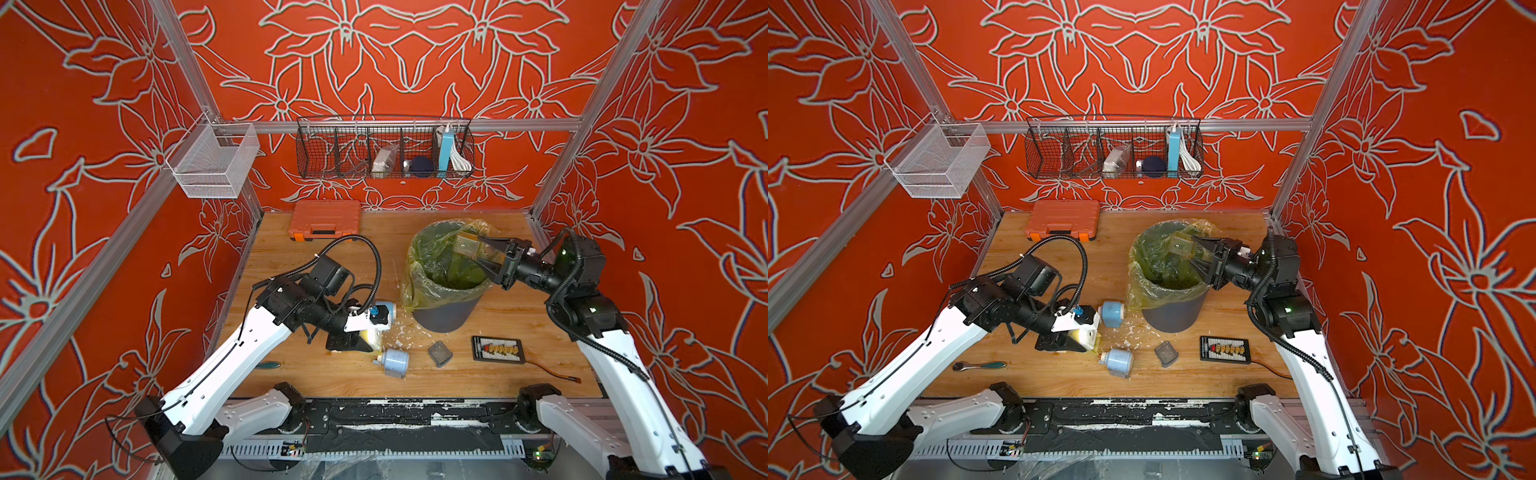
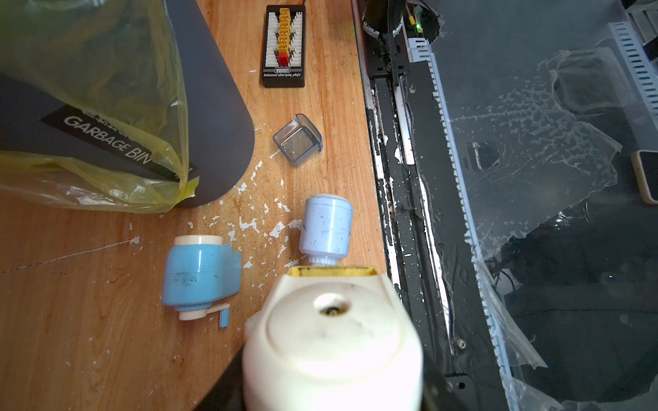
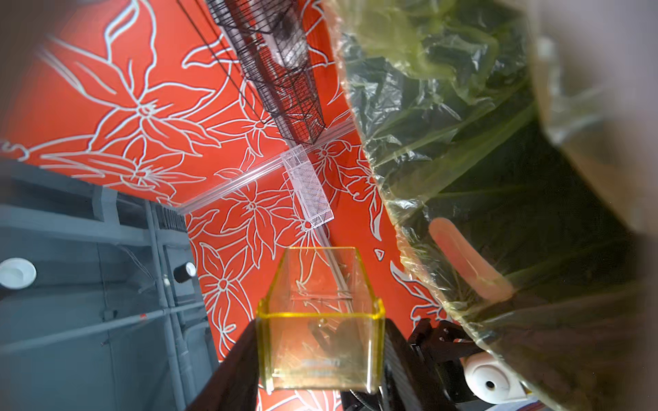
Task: Take out the pencil sharpener tray and clean the shavings
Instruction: Pour the shavings into the trash bin, then place the container at the center of the board, then place the pencil sharpener at the center of the board.
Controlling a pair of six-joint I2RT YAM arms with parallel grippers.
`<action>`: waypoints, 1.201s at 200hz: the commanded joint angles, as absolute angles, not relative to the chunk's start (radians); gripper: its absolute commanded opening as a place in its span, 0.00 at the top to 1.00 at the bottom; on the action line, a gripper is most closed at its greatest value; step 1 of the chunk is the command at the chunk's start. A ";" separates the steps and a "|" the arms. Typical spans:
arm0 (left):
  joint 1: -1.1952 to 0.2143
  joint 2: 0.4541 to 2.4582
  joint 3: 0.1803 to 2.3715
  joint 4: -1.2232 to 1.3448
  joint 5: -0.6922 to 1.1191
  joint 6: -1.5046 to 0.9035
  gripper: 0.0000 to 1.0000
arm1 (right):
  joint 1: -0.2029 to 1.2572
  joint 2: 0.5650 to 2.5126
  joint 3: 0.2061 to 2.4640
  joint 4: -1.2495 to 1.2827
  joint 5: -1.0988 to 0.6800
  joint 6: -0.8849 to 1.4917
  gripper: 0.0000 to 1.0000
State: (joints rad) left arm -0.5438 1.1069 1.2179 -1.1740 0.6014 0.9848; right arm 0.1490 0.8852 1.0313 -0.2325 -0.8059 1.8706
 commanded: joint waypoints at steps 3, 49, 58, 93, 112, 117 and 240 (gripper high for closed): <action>-0.496 1.138 1.285 -1.200 0.617 1.032 1.00 | 0.133 0.871 1.036 -0.202 -0.822 1.588 1.00; -0.345 1.211 1.333 -1.176 0.630 1.083 1.00 | 0.129 0.751 1.201 -0.451 -0.587 0.634 1.00; -0.322 1.239 1.330 -1.174 0.617 1.095 1.00 | 0.132 0.701 1.179 -0.477 -0.557 0.487 1.00; -0.250 1.351 1.301 -1.114 0.528 1.108 1.00 | 0.171 0.545 1.030 -0.740 -0.404 0.179 1.00; -0.221 1.407 1.303 -1.067 0.468 1.100 1.00 | 0.194 0.464 0.944 -0.849 -0.362 0.168 1.00; -0.214 1.421 1.306 -1.055 0.453 1.100 1.00 | 0.200 0.448 0.930 -0.878 -0.355 0.185 1.00; -0.187 1.701 1.258 -0.811 0.324 1.023 1.00 | 0.625 0.463 0.643 -0.889 0.111 0.710 1.00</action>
State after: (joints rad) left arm -0.1905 1.6993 1.2854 -0.8608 0.3344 1.0355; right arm 0.5095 0.4828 0.7311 -0.9688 -0.1265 0.5480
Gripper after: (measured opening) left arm 0.466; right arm 0.500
